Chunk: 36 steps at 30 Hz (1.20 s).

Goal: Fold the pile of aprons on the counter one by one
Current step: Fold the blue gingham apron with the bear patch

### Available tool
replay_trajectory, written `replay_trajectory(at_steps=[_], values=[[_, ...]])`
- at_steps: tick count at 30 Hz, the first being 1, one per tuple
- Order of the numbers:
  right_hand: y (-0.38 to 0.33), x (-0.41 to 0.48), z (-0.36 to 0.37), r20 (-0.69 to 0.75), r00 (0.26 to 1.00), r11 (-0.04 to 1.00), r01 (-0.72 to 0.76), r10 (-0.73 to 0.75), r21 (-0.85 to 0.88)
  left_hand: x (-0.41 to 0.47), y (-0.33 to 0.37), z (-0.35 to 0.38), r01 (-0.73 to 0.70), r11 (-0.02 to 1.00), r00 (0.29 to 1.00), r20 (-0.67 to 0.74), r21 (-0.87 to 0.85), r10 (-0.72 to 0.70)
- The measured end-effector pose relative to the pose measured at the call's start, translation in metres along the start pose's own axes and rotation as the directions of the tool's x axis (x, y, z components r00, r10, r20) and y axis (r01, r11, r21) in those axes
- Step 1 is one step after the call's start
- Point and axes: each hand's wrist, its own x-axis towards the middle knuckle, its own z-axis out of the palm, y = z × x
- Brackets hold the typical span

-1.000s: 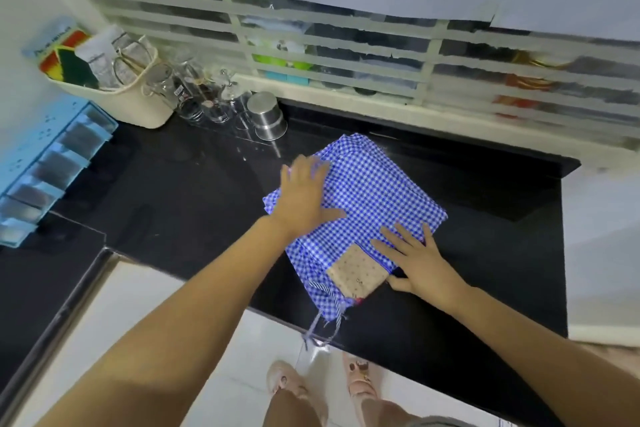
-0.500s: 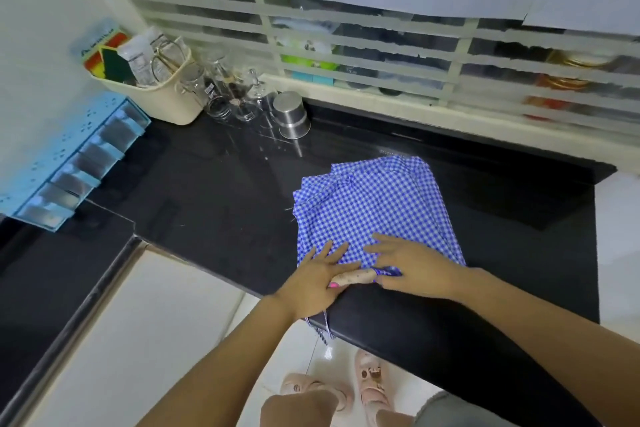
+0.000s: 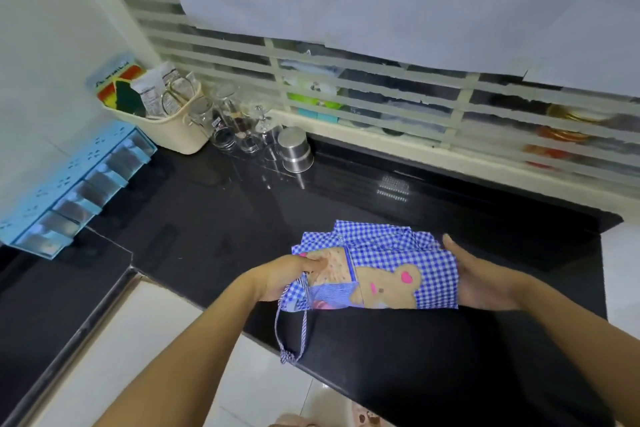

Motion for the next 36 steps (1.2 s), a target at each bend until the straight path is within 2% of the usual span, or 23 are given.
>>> replay_trajectory(at_steps=[3, 5, 7, 10, 12, 14, 16, 18, 19, 21, 22, 24, 26, 28, 31, 34, 36], values=[[0.005, 0.001, -0.001, -0.063, 0.998, 0.975, 0.003, -0.017, -0.22, 0.008, 0.016, -0.002, 0.073, 0.996, 0.997, -0.013, -0.044, -0.074], [0.005, 0.005, 0.007, -0.159, 0.977, 0.9, 0.063, -0.145, -0.432, 0.012, 0.026, 0.001, 0.104, 0.995, 0.994, -0.011, -0.008, -0.104], [0.005, 0.013, 0.013, -0.285, 0.911, 0.843, 0.11, -0.297, -0.527, 0.017, 0.033, 0.004, 0.13, 0.991, 0.991, -0.031, 0.032, -0.129], [0.006, 0.028, 0.016, -0.443, 0.812, 0.82, 0.073, -0.38, -0.568, 0.025, 0.038, -0.005, 0.167, 0.98, 0.984, -0.084, 0.109, -0.158], [0.003, 0.041, 0.015, -0.513, 0.771, 0.817, 0.015, -0.376, -0.577, 0.03, 0.041, -0.016, 0.151, 0.943, 0.979, -0.176, 0.295, -0.102], [-0.004, 0.05, 0.013, -0.564, 0.754, 0.839, -0.034, -0.335, -0.544, 0.033, 0.045, -0.027, 0.181, 0.851, 0.921, -0.389, 0.493, 0.029], [-0.009, 0.057, 0.006, -0.578, 0.766, 0.841, -0.095, -0.28, -0.533, 0.032, 0.052, -0.034, 0.195, 0.842, 0.841, -0.528, 0.504, 0.122], [-0.014, 0.061, 0.001, -0.587, 0.773, 0.831, -0.15, -0.239, -0.536, 0.029, 0.057, -0.033, 0.141, 0.848, 0.807, -0.555, 0.51, 0.2], [-0.016, 0.062, -0.001, -0.592, 0.772, 0.825, -0.166, -0.232, -0.54, 0.027, 0.057, -0.027, 0.12, 0.813, 0.804, -0.536, 0.569, 0.256], [-0.016, 0.066, -0.004, -0.602, 0.772, 0.823, -0.198, -0.203, -0.532, 0.025, 0.049, -0.008, 0.124, 0.65, 0.813, -0.452, 0.75, 0.367], [-0.017, 0.067, -0.003, -0.605, 0.773, 0.821, -0.212, -0.192, -0.531, 0.025, 0.043, 0.002, 0.144, 0.568, 0.829, -0.413, 0.81, 0.378], [-0.018, 0.065, -0.002, -0.607, 0.772, 0.814, -0.221, -0.19, -0.537, 0.028, 0.03, 0.008, 0.225, 0.484, 0.853, -0.411, 0.846, 0.323], [-0.018, 0.065, -0.001, -0.611, 0.769, 0.811, -0.23, -0.188, -0.539, 0.027, 0.026, -0.006, 0.298, 0.426, 0.815, -0.461, 0.854, 0.352], [-0.018, 0.065, -0.001, -0.62, 0.763, 0.812, -0.237, -0.185, -0.534, 0.017, 0.029, -0.032, 0.383, 0.456, 0.722, -0.568, 0.803, 0.394], [-0.017, 0.065, 0.001, -0.631, 0.749, 0.799, -0.246, -0.202, -0.549, -0.006, 0.037, -0.081, 0.486, 0.574, 0.572, -0.737, 0.658, 0.36], [-0.018, 0.064, 0.003, -0.644, 0.733, 0.79, -0.254, -0.219, -0.558, -0.022, 0.045, -0.103, 0.485, 0.652, 0.512, -0.793, 0.583, 0.329], [-0.017, 0.065, 0.004, -0.648, 0.732, 0.794, -0.259, -0.21, -0.549, -0.024, 0.051, -0.094, 0.476, 0.666, 0.466, -0.807, 0.574, 0.363]])
